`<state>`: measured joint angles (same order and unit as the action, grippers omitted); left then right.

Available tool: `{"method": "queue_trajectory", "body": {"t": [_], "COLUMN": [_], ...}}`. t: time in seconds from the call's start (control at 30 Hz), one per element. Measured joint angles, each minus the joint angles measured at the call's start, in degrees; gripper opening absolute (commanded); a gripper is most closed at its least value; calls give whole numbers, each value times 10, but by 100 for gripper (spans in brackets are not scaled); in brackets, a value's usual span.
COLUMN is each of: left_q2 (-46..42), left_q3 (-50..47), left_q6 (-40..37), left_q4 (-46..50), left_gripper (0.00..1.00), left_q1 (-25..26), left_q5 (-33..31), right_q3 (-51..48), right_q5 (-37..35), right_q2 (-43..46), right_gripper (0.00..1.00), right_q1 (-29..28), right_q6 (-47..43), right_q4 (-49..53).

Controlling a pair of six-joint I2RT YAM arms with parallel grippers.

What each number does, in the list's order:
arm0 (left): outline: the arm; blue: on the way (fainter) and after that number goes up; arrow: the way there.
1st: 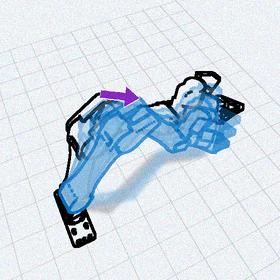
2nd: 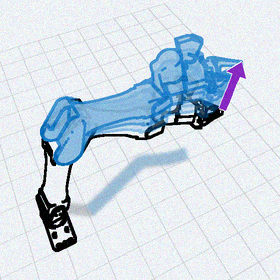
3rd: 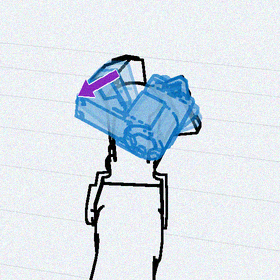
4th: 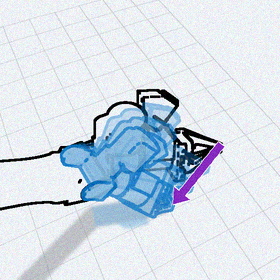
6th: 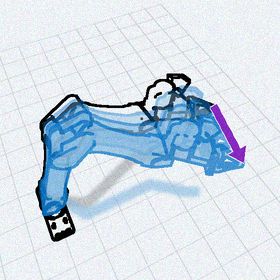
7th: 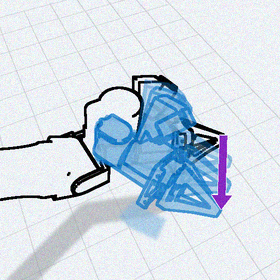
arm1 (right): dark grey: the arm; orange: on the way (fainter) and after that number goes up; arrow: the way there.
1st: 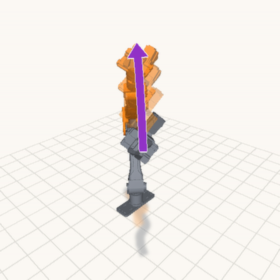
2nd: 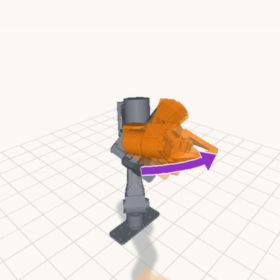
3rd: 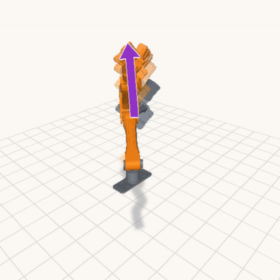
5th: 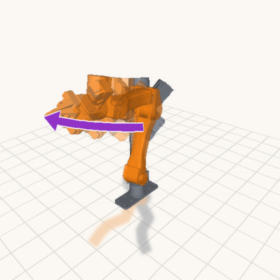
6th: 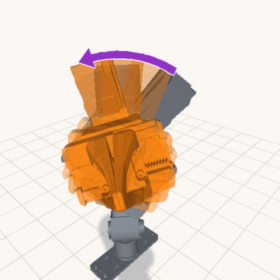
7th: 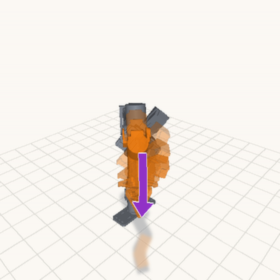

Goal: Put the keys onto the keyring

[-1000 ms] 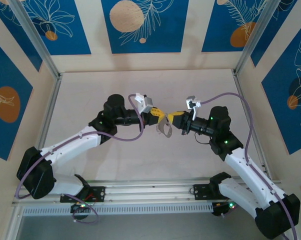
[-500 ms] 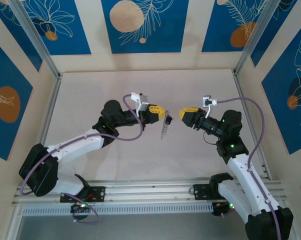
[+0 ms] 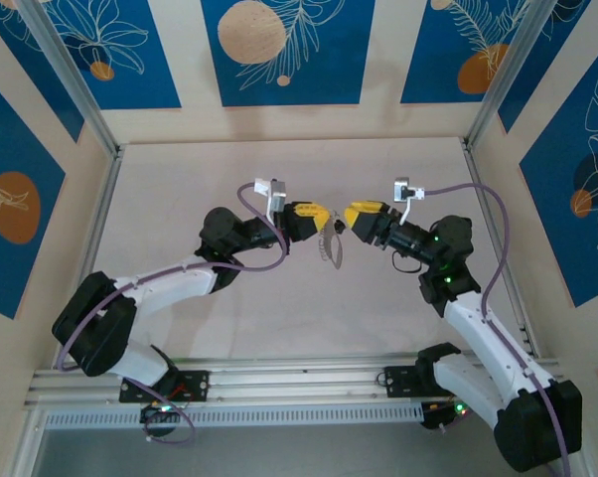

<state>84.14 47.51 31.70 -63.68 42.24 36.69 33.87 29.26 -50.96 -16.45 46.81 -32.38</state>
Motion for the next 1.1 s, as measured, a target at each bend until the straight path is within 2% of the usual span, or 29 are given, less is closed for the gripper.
{"method": "queue_trajectory", "body": {"t": [0.13, 0.27, 0.33, 0.47, 0.6, 0.7, 0.77, 0.93, 1.1], "left_q2": [0, 0, 0, 0, 0, 0, 1, 1, 1], "left_q3": [0, 0, 0, 0, 0, 0, 0, 0, 1], "left_q6": [14, 21, 23, 24, 28, 36, 42, 56, 60], "left_q4": [-10, -11, -11, -10, -10, -12, -16, -19, -18], "left_gripper": [0, 0, 0, 0, 0, 0, 0, 0, 0], "left_q1": [0, 0, 0, -1, -2, -2, -3, -5, -5], "left_q5": [-7, -13, -14, -14, -14, -14, -14, -13, -11], "right_q3": [0, -2, -13, -37, -44, -43, -41, -6, 22], "right_q5": [-3, -7, -10, -21, -32, -36, -38, -33, -25], "right_q2": [-17, -13, 2, 53, 93, 99, 94, 49, 7], "right_gripper": [20, 12, 12, 21, 35, 46, 50, 55, 56], "right_q1": [-30, -52, -54, -56, -44, -21, -9, 2, 1], "right_q6": [1, -3, -4, -16, -30, -31, -30, -26, -16], "right_q4": [-16, -14, -10, 30, 68, 77, 79, 65, 22]}}
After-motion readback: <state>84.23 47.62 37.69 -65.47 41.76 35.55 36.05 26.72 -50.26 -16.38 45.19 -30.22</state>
